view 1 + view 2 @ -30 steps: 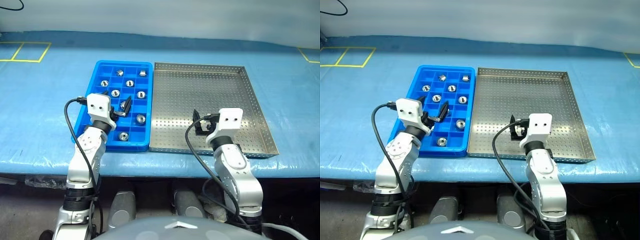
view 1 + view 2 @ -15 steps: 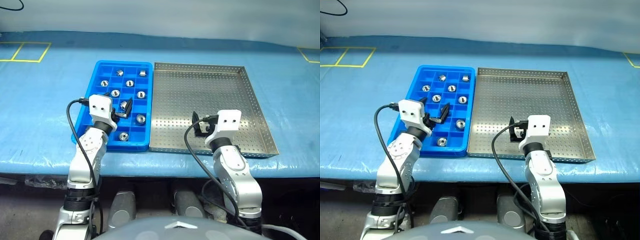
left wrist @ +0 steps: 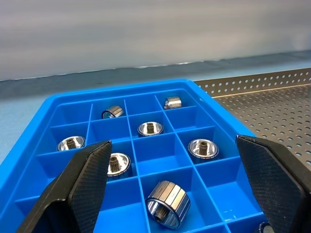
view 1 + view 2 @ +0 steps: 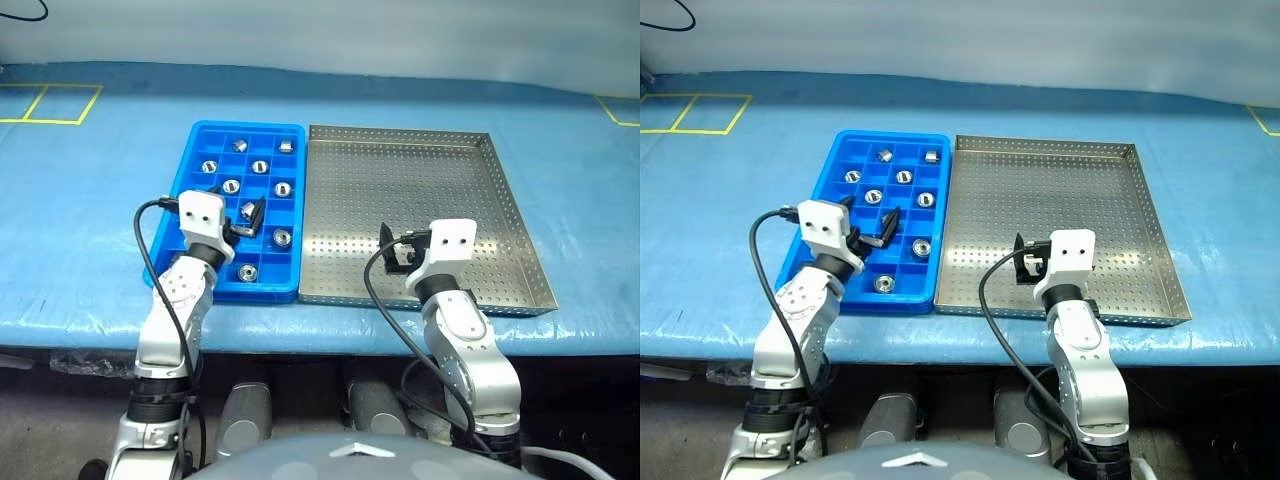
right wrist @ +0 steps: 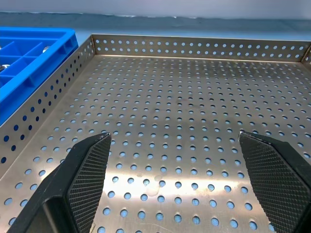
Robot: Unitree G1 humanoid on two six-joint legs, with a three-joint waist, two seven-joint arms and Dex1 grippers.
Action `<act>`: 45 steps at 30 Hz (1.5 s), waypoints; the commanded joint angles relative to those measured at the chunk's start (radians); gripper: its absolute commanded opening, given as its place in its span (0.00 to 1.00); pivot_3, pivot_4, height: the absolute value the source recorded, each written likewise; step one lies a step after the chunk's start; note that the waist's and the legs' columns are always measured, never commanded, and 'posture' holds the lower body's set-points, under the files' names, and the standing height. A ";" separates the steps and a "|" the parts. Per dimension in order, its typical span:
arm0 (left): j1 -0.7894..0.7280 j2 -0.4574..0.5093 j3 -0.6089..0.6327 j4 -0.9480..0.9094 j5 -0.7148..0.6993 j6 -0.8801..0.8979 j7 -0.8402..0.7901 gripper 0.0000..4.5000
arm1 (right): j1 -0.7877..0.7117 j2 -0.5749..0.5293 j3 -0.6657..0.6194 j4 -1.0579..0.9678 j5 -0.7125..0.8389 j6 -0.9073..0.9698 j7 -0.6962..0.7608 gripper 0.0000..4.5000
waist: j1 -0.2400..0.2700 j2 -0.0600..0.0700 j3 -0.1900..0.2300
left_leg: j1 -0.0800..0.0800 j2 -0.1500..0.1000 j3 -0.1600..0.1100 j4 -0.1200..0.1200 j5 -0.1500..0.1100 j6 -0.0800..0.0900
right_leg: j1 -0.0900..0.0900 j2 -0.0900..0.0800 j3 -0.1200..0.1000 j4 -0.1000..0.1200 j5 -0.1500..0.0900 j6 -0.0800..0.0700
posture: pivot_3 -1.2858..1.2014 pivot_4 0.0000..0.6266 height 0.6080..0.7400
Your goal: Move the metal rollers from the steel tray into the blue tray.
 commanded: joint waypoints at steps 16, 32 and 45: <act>-0.013 -0.011 -0.010 -0.001 0.009 -0.020 -0.006 1.00 | -0.002 -0.004 -0.002 -0.024 -0.004 -0.030 -0.005 0.99 | 0.000 0.000 0.000 | 0.000 0.000 0.000 0.000 0.000 0.000 | 0.000 0.000 0.000 0.000 0.000 0.000 | 0.50 0.24 1.00; -0.016 -0.011 -0.016 0.001 0.012 -0.023 -0.014 1.00 | -0.015 -0.009 0.006 -0.017 -0.007 -0.033 -0.002 0.99 | 0.000 0.000 0.000 | 0.000 0.000 0.000 0.000 0.000 0.000 | 0.000 0.000 0.000 0.000 0.000 0.000 | 0.50 0.24 1.00; -0.002 -0.020 -0.028 -0.001 0.014 -0.024 -0.016 1.00 | -0.009 -0.019 0.014 -0.026 -0.011 -0.017 0.002 0.99 | 0.000 0.000 0.000 | 0.000 0.000 0.000 0.000 0.000 0.000 | 0.000 0.000 0.000 0.000 0.000 0.000 | 0.50 0.24 1.00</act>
